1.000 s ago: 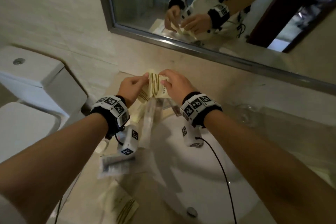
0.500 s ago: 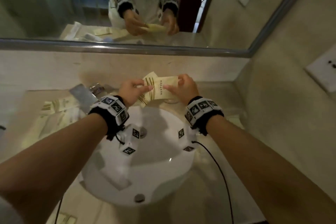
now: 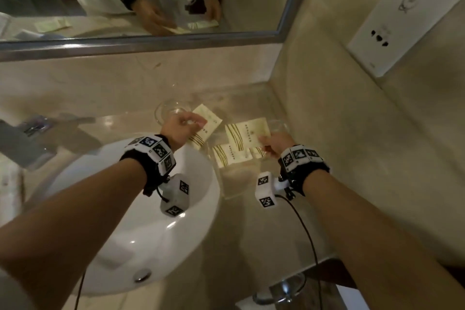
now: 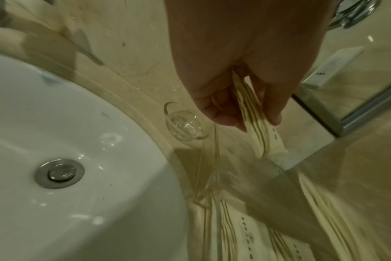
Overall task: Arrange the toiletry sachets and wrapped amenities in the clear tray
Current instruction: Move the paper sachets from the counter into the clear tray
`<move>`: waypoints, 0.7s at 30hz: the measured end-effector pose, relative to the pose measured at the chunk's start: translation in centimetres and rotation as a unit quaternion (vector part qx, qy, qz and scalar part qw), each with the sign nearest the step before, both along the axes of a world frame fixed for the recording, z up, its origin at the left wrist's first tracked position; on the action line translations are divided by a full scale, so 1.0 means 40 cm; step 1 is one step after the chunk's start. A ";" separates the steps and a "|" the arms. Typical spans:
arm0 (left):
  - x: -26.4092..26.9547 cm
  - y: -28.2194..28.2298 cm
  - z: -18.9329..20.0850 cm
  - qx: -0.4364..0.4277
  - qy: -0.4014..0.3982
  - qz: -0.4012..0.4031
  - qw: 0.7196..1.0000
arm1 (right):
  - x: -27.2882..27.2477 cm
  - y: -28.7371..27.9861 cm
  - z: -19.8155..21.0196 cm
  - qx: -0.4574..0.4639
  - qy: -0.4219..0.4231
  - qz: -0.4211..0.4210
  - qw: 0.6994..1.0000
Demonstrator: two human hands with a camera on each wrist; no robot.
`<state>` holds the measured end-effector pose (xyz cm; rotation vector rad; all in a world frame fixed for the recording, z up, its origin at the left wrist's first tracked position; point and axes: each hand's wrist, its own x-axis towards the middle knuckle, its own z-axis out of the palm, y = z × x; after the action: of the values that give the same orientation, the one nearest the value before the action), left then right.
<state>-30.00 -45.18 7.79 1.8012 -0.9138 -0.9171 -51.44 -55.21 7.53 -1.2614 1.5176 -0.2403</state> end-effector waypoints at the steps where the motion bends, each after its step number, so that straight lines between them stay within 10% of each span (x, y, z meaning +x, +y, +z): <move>1: -0.005 -0.003 -0.007 0.007 0.004 0.000 1.000 | -0.022 -0.005 -0.012 0.024 0.036 0.019 0.999; 5: -0.011 -0.008 -0.032 0.036 0.031 0.020 0.999 | -0.064 -0.009 -0.065 0.086 0.140 0.090 0.982; 21: 0.003 0.016 -0.069 0.041 0.057 0.061 0.996 | 0.075 0.035 -0.175 0.104 -0.066 -0.100 0.987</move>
<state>-29.86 -44.55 5.05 1.8329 -0.6959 -0.9801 -48.43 -53.83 0.54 -0.9110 1.5127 -0.2831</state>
